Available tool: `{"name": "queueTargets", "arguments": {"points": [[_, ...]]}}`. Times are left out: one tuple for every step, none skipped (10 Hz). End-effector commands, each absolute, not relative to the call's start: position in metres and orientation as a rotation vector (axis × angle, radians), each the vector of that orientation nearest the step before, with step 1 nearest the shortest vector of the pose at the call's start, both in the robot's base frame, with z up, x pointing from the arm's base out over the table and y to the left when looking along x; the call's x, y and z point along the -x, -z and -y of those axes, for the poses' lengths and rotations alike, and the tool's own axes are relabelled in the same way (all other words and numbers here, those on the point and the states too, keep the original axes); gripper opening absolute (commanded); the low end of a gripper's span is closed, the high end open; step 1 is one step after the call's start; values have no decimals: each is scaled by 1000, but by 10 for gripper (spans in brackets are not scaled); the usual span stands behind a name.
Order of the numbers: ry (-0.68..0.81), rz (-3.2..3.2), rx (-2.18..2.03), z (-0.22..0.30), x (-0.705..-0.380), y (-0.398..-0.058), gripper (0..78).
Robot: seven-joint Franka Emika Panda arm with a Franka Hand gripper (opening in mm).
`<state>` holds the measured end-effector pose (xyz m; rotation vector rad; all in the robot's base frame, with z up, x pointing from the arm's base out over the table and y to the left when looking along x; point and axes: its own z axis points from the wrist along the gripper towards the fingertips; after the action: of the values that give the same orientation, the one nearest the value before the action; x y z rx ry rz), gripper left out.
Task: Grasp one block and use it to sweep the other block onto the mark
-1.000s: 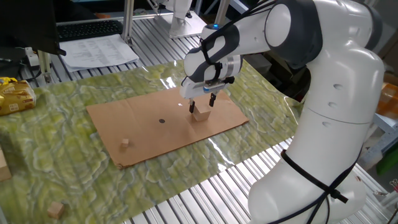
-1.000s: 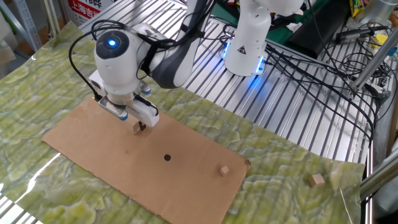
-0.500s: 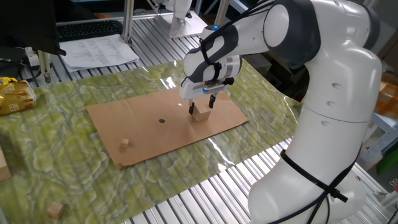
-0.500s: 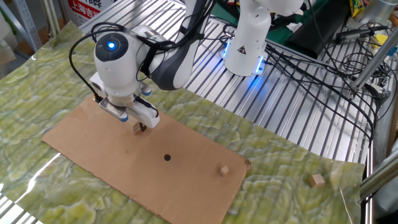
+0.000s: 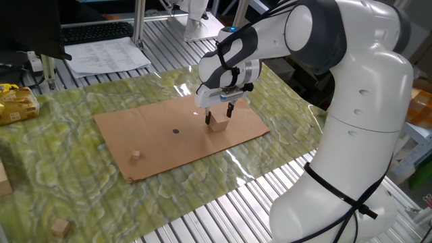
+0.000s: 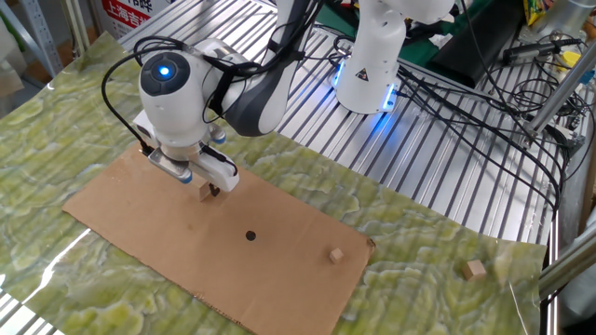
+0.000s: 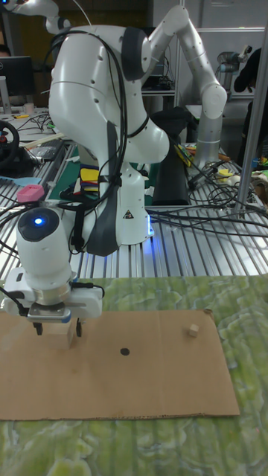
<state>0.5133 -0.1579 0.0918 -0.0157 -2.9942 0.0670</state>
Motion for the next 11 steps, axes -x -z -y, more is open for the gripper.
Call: {"name": "queueTargets", "arguments": {"points": [[-70, 2988, 10, 158, -514, -91, 774], [-73, 2981, 7, 158, -514, -91, 774], [-73, 2981, 7, 158, -514, -91, 774], [-73, 2981, 7, 158, -514, -91, 11], [-73, 2981, 7, 158, -514, -91, 11], [-73, 2981, 7, 158, -514, -91, 11], [-73, 2981, 7, 158, -514, -91, 11], [-73, 2981, 7, 158, -514, -91, 11], [-73, 2981, 7, 158, -514, -91, 11], [-73, 2981, 7, 158, -514, -91, 11], [-73, 2981, 7, 158, -514, -91, 11]]}}
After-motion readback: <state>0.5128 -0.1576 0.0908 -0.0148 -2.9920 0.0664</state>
